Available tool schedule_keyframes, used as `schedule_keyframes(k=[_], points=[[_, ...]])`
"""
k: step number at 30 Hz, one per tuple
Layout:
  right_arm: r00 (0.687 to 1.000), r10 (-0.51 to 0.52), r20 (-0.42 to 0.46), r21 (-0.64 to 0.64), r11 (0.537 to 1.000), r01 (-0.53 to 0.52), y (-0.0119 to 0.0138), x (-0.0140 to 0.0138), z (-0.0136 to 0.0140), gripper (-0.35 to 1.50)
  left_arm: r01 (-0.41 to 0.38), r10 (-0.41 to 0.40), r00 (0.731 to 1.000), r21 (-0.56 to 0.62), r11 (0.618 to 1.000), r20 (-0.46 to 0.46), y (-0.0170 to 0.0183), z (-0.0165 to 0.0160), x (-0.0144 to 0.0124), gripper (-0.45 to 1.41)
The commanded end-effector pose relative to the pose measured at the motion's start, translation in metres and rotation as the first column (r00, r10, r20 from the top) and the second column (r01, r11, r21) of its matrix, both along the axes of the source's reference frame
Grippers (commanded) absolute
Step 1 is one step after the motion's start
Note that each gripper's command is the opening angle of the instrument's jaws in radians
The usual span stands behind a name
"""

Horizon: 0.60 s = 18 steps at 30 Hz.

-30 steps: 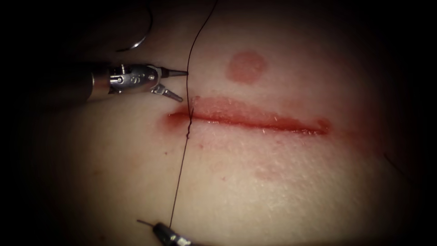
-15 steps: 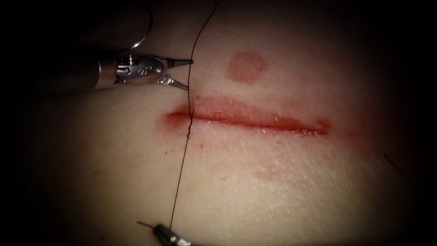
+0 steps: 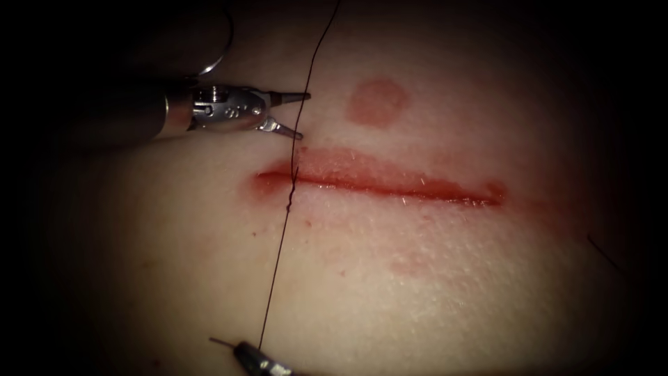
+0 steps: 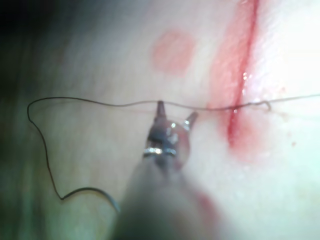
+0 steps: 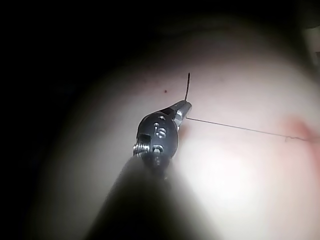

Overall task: Wound Closure
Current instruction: Pull the right gripper down and the left gripper up to tension the knot.

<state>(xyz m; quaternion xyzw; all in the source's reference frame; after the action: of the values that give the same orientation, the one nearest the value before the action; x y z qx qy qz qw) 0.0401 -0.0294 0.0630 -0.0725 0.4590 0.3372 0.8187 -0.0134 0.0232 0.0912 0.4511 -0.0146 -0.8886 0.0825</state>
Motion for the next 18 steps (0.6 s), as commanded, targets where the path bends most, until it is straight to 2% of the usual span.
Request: schedule_keyframes(k=[1, 7, 11, 14, 18], points=[[1.000, -0.004, -0.003, 0.005, 1.000, 0.004, -0.0008, 0.0004, 0.0005, -0.35, -0.004, 0.004, 1.000, -0.007, 1.000, 0.004, 0.0000, 0.0006, -0.0004, 0.55], [1.000, -0.009, -0.003, 0.007, 1.000, 0.009, -0.0009, 0.0004, 0.0004, -0.35, -0.016, 0.017, 1.000, -0.028, 0.999, 0.010, -0.0002, 0.0004, 0.0001, 0.55], [1.000, -0.007, -0.007, 0.011, 1.000, 0.007, -0.0009, 0.0005, 0.0005, -0.35, -0.028, 0.031, 0.999, -0.103, 0.994, 0.029, -0.0004, 0.0002, -0.0002, 0.48], [1.000, -0.004, -0.010, 0.015, 1.000, 0.004, -0.0010, 0.0005, 0.0005, -0.35, 0.008, -0.001, 0.999, -0.119, 0.993, 0.055, -0.0002, -0.0001, -0.0007, 0.45], [1.000, -0.004, -0.012, 0.012, 1.000, 0.004, -0.0012, 0.0004, 0.0005, -0.35, 0.070, -0.054, 0.993, -0.148, 0.987, 0.108, 0.0008, -0.0010, -0.0007, 0.51]])
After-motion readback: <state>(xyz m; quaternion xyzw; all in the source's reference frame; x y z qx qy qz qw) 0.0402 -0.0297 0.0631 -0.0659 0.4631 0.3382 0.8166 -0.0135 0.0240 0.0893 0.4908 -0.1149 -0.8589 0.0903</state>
